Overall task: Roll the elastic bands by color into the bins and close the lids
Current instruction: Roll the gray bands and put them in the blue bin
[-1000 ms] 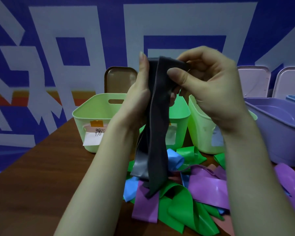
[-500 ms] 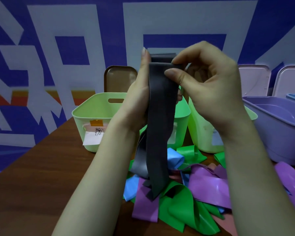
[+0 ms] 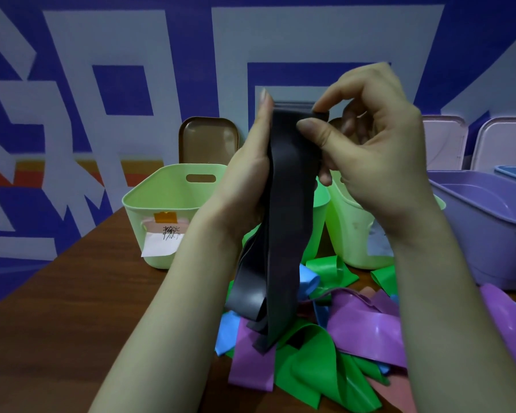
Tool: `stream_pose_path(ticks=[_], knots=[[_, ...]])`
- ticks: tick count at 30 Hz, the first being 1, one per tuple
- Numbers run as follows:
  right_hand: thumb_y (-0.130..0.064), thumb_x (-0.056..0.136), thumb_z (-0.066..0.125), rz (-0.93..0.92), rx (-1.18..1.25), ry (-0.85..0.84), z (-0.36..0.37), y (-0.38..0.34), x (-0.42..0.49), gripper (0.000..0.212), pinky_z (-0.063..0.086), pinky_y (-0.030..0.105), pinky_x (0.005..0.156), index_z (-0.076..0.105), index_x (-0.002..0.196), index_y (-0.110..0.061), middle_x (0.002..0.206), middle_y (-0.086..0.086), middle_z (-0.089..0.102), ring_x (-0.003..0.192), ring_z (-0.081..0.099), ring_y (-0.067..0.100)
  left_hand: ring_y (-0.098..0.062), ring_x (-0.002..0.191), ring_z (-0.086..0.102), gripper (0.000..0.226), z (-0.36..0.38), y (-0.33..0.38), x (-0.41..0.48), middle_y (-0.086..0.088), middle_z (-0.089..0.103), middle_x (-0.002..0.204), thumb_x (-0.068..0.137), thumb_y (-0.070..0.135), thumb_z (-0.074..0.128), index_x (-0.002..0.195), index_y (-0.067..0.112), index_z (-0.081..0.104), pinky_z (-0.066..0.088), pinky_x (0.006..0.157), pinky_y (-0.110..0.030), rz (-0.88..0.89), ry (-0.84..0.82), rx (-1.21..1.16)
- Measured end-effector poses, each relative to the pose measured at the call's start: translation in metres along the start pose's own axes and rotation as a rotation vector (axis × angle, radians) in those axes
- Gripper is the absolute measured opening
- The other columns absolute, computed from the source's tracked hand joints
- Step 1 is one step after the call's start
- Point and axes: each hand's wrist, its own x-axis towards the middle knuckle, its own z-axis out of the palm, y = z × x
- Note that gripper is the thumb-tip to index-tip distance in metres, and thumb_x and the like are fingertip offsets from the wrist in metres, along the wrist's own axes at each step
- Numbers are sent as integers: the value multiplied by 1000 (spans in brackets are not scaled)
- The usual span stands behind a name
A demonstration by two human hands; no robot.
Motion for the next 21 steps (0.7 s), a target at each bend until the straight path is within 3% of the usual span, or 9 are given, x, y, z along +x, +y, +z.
stream_pose_path(ticks=[4,10,14,18,21], knots=[[-19,85,71,15,-7,-13,-1,1,0,16,53,36,56,57,91,-21,94,-17,46,73,52,20,-29,88,64,64,1,0,1,-19,68,91,94,62,29,88,19,76,50,84,-38,16,-10,-12],[-17,85,70,48,4,-19,-1,0,0,18,49,19,49,54,89,-24,93,-14,48,69,58,22,-29,83,61,69,3,3,-1,-14,67,81,97,59,24,73,22,77,52,77,-33,35,-62,-21],[-17,85,70,67,-15,-22,-2,1,-1,18,48,18,51,54,90,-23,91,-15,48,67,57,19,-27,81,60,71,5,4,-3,-16,64,83,96,59,23,71,21,77,51,76,-33,16,-89,-24],[-23,84,71,95,-68,-27,-4,3,-1,25,54,29,58,54,102,-22,99,-3,58,65,60,18,-18,67,63,73,8,6,-5,-6,66,69,97,57,21,63,23,76,54,65,-25,39,-63,88],[-32,85,70,117,-93,-42,-4,6,-1,31,57,39,60,62,108,-14,99,0,63,58,65,15,-18,62,59,73,8,7,-4,-10,62,67,99,55,19,67,18,73,51,59,-23,59,-97,51]])
